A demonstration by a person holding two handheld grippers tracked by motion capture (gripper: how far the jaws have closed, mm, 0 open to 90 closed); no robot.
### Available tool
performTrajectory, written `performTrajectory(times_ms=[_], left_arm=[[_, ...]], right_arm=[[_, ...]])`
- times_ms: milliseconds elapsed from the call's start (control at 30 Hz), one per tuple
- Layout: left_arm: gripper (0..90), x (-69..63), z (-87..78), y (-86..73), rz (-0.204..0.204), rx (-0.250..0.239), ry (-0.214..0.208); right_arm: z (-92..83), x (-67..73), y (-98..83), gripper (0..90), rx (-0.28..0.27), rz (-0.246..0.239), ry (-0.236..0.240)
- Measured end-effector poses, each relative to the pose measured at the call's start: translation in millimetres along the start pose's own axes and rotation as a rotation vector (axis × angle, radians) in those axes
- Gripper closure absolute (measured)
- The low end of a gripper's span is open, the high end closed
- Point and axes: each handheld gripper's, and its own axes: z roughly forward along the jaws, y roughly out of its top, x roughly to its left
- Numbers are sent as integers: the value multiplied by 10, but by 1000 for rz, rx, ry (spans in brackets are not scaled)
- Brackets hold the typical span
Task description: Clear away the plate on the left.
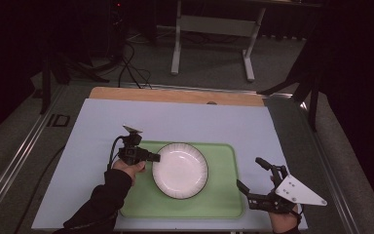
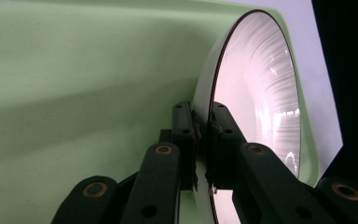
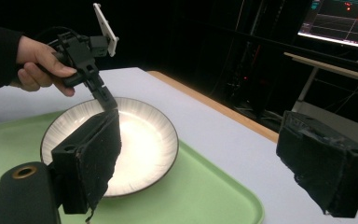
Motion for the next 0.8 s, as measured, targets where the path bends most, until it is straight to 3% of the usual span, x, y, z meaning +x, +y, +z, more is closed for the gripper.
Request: performTrajectory(times_ms=[333,667,800], left_arm=[[845,84,123,-32,-13,22,22],[854,34,164,-16,42,47,99],[854,71,181,-14,29,55,89]], right_arm=[[1,2,-6,136,3,-1,1],[5,7,-6,136,5,-2,3],[9,10,-9,136,9,0,6]])
